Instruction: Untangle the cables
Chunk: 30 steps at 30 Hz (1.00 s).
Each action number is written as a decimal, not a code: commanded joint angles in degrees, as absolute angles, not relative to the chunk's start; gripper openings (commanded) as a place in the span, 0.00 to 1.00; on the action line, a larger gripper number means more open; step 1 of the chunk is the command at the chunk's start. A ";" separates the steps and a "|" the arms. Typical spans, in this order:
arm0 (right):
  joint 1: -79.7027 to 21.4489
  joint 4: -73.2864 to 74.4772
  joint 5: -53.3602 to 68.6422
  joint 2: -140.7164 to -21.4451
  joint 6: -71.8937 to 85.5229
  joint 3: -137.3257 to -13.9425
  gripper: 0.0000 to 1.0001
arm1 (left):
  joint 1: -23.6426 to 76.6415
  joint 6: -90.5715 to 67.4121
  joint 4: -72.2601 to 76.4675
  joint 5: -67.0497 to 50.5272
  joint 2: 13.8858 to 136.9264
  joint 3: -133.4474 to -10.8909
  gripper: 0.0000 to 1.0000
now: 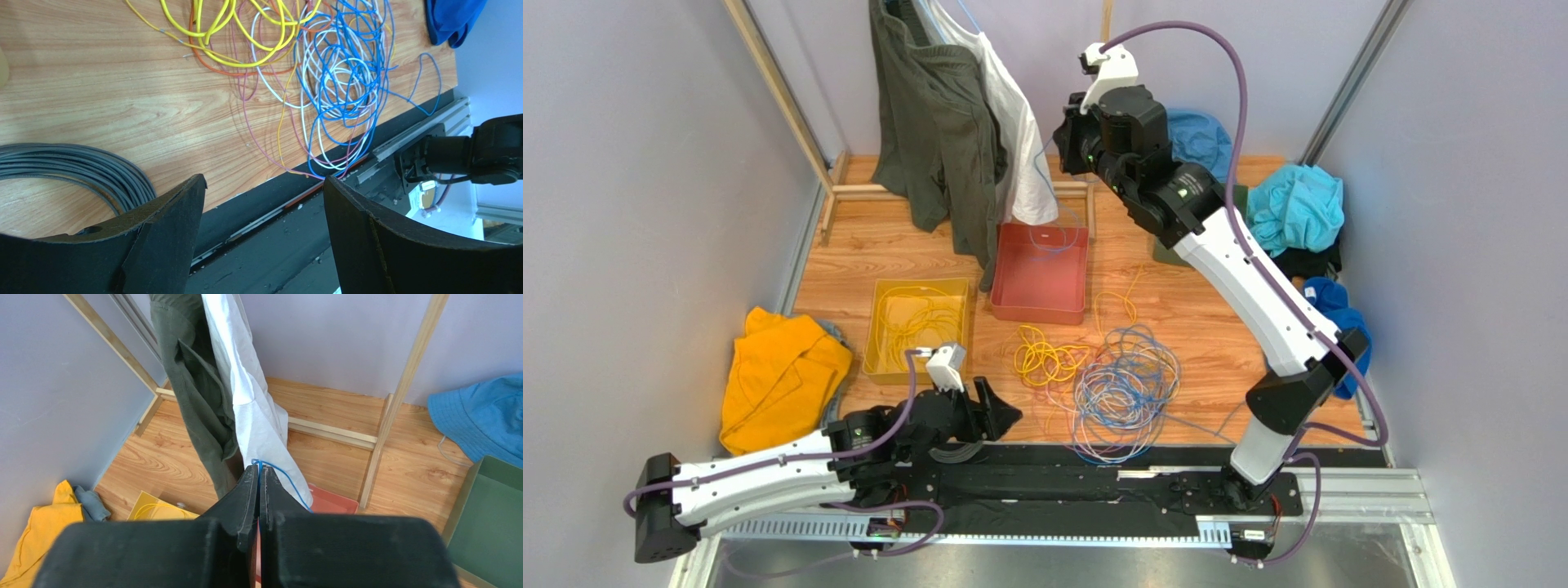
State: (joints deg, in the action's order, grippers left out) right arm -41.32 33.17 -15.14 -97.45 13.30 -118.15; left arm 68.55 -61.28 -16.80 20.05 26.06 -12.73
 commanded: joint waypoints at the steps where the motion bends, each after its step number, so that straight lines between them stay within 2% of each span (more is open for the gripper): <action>1: -41.31 31.03 -12.31 -99.67 11.78 -122.17 0.00 | 68.73 -61.87 -12.31 18.72 28.30 -11.34 0.79; 12: -39.73 18.03 -12.48 -102.83 13.62 -100.22 0.00 | 68.73 -62.49 -13.36 18.28 25.23 -10.37 0.79; 19: -39.81 13.36 -10.02 -107.83 16.87 -92.73 0.00 | 68.73 -63.19 -12.75 18.20 24.87 -9.32 0.79; 22: -39.81 14.23 -7.39 -111.52 17.49 -93.86 0.00 | 68.73 -63.46 -12.57 18.02 25.22 -9.05 0.79; 23: -39.90 15.37 -7.30 -111.88 17.75 -94.65 0.06 | 68.73 -63.46 -12.57 17.93 25.22 -8.97 0.79; 24: -40.08 18.08 -8.08 -112.06 18.71 -95.18 0.25 | 68.73 -63.46 -12.57 17.93 25.14 -8.88 0.79; 26: -40.51 18.11 -10.71 -109.35 18.81 -92.57 0.44 | 68.73 -63.46 -12.92 18.10 25.05 -8.96 0.79; 30: -41.66 16.60 -13.79 -100.21 18.37 -85.01 0.51 | 68.73 -63.28 -12.83 18.54 25.31 -9.31 0.79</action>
